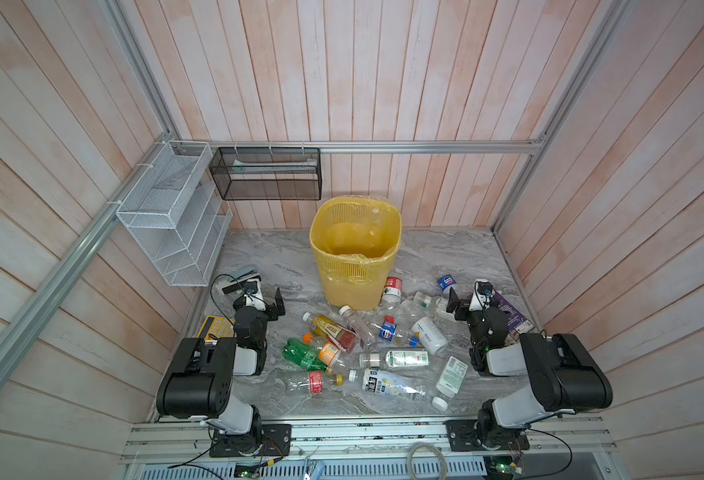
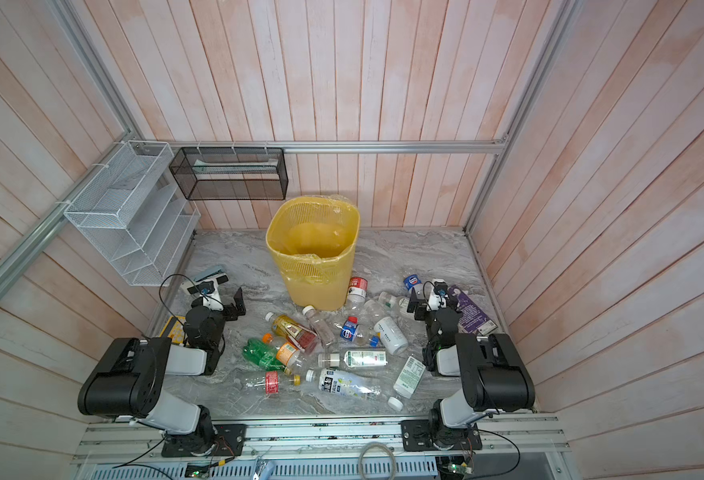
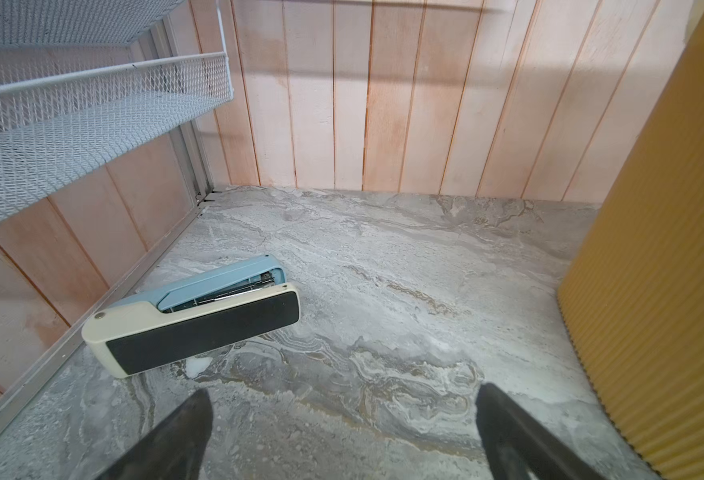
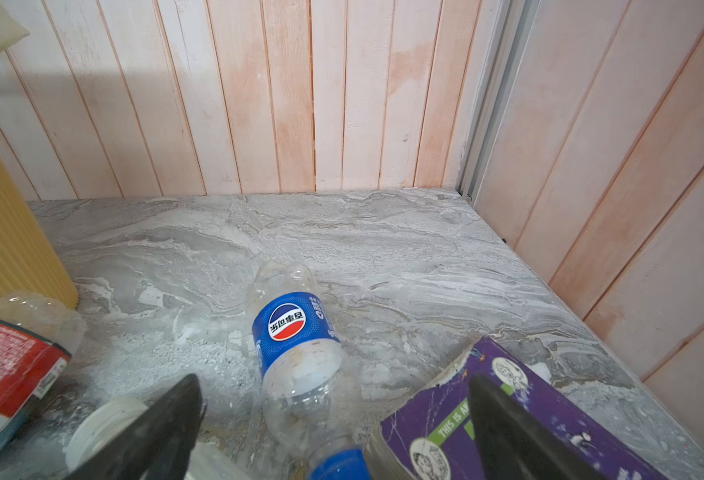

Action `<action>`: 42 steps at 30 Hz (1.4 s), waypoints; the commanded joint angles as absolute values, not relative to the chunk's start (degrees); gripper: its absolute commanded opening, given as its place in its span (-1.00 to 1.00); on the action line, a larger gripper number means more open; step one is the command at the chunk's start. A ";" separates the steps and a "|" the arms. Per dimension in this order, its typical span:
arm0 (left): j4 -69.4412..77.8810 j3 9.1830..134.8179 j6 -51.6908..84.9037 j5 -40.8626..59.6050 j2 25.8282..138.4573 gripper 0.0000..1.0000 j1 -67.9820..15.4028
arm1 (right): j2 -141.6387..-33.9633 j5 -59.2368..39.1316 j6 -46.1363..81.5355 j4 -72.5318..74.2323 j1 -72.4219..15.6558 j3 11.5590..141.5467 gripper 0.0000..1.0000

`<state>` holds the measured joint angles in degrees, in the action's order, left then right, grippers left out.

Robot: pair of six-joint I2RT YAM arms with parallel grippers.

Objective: Throw the plastic bottles in the bin
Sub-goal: 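Move the right gripper over the blue-labelled clear bottle near the bin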

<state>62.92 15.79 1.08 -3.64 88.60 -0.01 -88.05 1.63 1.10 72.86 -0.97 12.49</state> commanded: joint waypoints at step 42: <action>9.97 36.68 16.18 -6.68 65.05 1.00 -4.74 | -104.02 2.50 -10.56 -15.74 -0.33 76.99 0.69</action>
